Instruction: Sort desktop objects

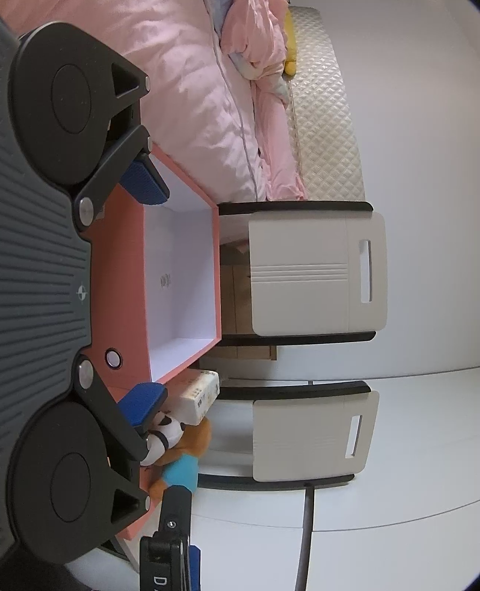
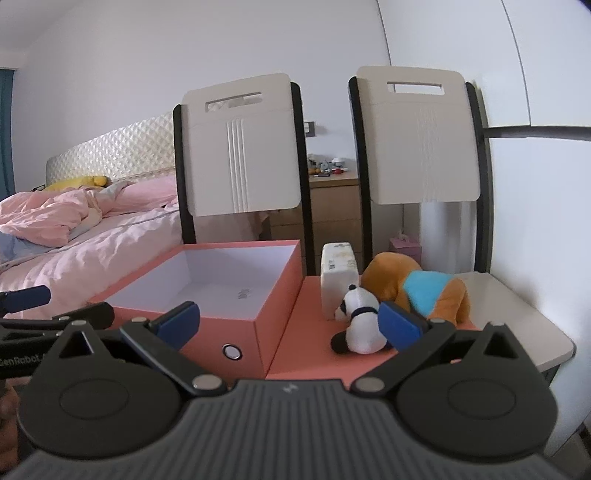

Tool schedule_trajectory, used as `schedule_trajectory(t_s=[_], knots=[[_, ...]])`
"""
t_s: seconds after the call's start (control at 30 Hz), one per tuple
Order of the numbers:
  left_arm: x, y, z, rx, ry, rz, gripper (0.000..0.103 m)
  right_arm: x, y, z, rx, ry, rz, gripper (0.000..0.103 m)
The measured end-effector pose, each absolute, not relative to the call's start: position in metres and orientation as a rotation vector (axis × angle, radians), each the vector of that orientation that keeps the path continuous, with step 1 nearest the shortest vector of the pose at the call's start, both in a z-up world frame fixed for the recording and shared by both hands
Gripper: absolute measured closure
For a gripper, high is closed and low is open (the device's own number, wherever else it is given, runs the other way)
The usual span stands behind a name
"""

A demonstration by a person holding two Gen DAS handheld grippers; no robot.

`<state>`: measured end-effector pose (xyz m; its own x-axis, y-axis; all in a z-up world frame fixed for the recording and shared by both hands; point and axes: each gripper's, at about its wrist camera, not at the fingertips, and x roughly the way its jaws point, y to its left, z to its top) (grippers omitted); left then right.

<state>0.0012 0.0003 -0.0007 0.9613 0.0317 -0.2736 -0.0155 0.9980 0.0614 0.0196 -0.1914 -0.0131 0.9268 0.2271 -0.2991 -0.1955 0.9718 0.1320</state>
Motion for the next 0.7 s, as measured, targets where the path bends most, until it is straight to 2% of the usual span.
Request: schedule_trajectory(t_s=[0.17,0.5,0.7], knots=[[0.016,-0.007,-0.004,0.063,0.277,0.003,0.000,0.030,-0.198,-0.015,0.129,0.326,0.227,0.000],[0.037,-0.006,-0.003,0.086,0.229,-0.015,0.000,0.040,-0.199,-0.020,0.099,0.220,0.199,0.000],[0.068,0.013,-0.012,0.007,0.215,0.022,0.000,0.063,-0.196,-0.032,0.106,0.195,0.183,0.000]])
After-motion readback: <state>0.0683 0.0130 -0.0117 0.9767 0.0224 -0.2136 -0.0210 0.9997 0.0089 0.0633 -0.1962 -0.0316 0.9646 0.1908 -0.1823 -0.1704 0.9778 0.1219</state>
